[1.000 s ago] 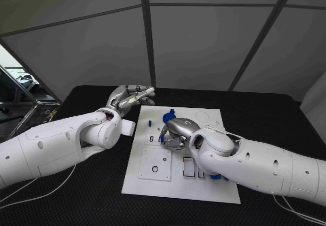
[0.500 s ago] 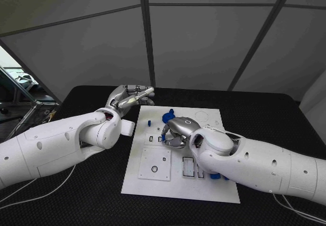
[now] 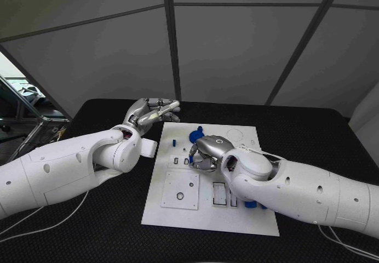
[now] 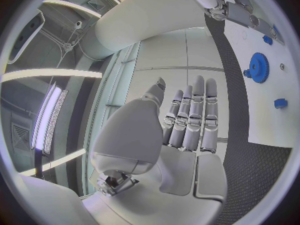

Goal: Assemble the parts on the task board

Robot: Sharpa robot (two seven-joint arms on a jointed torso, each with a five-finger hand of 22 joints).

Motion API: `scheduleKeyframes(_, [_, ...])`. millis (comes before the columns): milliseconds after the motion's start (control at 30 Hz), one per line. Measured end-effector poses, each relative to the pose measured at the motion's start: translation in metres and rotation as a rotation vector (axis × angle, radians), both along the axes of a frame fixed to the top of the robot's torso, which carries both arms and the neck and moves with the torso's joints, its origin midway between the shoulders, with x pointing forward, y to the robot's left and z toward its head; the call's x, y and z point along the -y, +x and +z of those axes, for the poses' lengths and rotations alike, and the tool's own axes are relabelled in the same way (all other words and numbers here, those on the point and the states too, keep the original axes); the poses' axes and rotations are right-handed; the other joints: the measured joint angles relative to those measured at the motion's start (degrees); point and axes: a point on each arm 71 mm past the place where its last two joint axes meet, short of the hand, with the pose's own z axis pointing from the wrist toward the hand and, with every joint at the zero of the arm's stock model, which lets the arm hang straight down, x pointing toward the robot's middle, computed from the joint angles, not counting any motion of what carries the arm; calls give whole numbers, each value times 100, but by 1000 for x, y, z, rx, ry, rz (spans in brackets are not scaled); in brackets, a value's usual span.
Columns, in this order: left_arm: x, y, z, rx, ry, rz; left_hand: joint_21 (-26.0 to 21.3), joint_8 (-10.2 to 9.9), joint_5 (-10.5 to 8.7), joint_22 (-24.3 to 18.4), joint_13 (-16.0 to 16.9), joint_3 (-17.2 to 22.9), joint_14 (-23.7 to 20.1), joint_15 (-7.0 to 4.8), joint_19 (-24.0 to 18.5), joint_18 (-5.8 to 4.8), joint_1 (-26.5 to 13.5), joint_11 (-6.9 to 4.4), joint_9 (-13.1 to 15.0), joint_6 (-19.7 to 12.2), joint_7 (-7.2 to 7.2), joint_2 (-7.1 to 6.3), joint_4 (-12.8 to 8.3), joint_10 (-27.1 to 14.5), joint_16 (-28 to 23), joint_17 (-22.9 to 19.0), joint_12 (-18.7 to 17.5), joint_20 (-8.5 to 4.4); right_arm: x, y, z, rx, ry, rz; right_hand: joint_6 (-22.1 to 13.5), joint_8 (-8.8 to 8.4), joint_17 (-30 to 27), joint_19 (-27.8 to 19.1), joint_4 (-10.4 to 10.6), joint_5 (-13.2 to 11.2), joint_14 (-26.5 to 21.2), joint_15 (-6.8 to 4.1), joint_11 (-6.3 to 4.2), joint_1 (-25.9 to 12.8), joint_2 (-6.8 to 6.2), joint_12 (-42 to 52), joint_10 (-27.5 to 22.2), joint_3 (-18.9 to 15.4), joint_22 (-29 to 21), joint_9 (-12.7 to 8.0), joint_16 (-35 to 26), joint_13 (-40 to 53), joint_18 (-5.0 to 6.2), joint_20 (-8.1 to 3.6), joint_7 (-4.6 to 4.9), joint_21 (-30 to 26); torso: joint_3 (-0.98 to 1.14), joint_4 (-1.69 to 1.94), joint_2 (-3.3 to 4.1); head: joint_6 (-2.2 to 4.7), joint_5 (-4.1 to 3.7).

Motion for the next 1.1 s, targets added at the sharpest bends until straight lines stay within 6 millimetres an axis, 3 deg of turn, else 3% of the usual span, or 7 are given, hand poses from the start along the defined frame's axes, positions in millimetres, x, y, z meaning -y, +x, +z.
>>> scheduleKeyframes(600, [0,0,0,-2,0,-1,0,0,0,0,0,16,0,0,0,0,23,0,0,0,0,23,-16,0,0,1,-28,0,0,0,-1,-10,-18,5,-113,-47,0,-1,52,3,0,43,24,-127,-127,-88,-20,-16,-26,-44,0,0,0,1,111,0,0,3,0,-14,-4])
scheduleKeyframes(1100, [0,0,-1,-7,1,-4,0,0,0,0,0,15,0,0,0,0,23,0,0,0,0,23,-15,0,0,0,-28,0,-1,0,-1,-13,-21,6,-331,-148,4,-21,91,-23,-1,84,116,-256,-256,-184,-73,-55,-53,-70,0,0,0,64,184,-27,0,2,-1,-33,-23])
